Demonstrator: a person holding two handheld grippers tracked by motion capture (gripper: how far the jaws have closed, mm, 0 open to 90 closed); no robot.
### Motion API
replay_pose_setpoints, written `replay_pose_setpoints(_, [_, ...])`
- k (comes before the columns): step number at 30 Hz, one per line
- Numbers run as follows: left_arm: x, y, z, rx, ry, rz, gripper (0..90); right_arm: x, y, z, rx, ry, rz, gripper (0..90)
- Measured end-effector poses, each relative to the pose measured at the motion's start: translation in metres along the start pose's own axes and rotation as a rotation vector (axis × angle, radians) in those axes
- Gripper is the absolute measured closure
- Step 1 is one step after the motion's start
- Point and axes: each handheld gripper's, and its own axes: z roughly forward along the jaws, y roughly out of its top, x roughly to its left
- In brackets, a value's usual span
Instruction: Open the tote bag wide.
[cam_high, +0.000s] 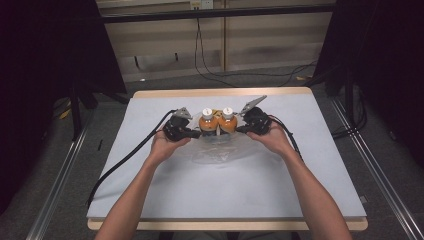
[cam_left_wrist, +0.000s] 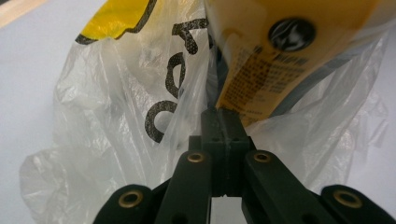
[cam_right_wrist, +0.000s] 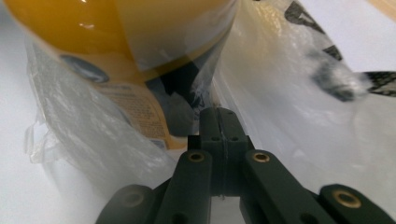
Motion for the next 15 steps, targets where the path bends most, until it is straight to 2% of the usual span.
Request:
replay_pose_setpoints(1, [0.002,-0.001,0.001,0.026,-0.002,0.031,90.0,0.0,-0.001,0.002,0.007,0.001,0.006,90.0])
replay_pose_setpoints(2, [0.0,-0.002,0.005,0.02,0.002,0.01,90.0,0.001,-0.002,0.005,0.023,-0.007,0.008,90.0])
replay_pose_setpoints(3, [-0.001,-0.003,0.007,0.047,0.002,0.016,90.0,0.0,-0.003,0.008,0.04,-0.011,-0.003,90.0])
replay_pose_setpoints(4, [0.0,-0.003,0.007,0.069,0.003,0.045,90.0,0.0,-0.006,0.014,0.06,-0.01,-0.002,90.0])
replay_pose_setpoints(5, [-0.001,-0.006,0.011,0.06,0.006,0.023,90.0,0.0,-0.007,0.016,0.065,-0.014,-0.003,90.0])
replay_pose_setpoints(8, [-0.003,-0.007,0.014,0.071,0.023,0.021,90.0,-0.001,-0.008,0.02,0.066,-0.008,0.002,90.0])
replay_pose_setpoints(10, [-0.002,-0.007,0.016,0.124,0.035,0.071,90.0,-0.002,-0.009,0.022,0.074,-0.009,0.005,90.0])
replay_pose_setpoints(12, [-0.005,-0.012,0.021,0.126,0.053,0.045,90.0,0.0,-0.01,0.023,0.088,-0.028,-0.002,90.0])
replay_pose_setpoints(15, [-0.005,-0.012,0.021,0.13,0.055,0.048,90.0,0.001,-0.011,0.025,0.109,-0.05,-0.021,90.0])
